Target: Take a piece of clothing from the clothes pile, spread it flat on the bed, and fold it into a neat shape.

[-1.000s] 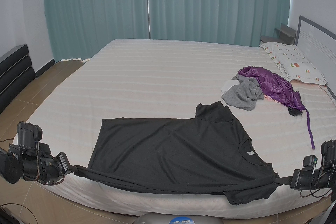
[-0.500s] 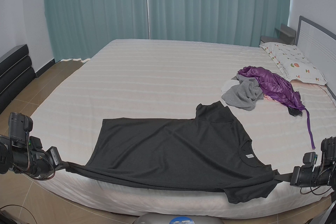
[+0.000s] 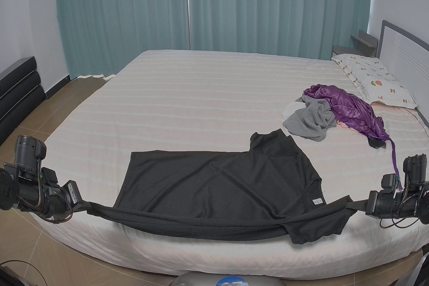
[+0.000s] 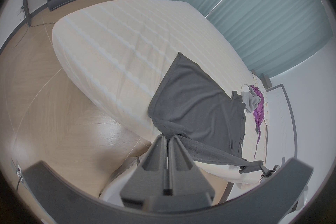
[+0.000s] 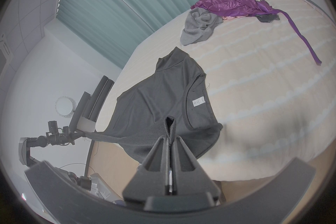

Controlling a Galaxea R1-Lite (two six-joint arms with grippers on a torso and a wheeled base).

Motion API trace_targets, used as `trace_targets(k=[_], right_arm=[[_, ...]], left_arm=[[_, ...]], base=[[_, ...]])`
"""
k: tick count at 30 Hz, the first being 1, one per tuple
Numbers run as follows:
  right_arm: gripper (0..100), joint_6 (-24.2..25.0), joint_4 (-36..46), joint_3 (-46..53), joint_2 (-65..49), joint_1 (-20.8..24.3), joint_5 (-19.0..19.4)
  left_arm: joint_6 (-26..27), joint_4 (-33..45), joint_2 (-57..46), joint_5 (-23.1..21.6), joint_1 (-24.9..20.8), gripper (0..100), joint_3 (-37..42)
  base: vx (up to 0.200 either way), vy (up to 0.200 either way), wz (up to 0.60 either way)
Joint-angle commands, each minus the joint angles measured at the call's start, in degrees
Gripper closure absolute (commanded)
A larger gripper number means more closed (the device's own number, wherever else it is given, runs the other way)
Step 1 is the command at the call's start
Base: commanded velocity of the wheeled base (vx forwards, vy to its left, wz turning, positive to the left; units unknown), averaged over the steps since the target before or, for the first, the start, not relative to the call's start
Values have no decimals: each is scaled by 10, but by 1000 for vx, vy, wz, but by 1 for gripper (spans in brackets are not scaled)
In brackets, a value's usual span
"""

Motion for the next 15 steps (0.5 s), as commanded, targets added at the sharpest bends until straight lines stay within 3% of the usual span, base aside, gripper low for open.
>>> trace_targets(k=[1, 15], right_arm=[[100, 1, -5, -32, 73, 1, -2], [100, 45, -7, -116, 141, 23, -12]], left_arm=[[-12, -1, 81, -2, 0, 100, -45], [-53, -53, 169, -4, 9, 100, -90]], base=[[0, 0, 0], [0, 0, 0]])
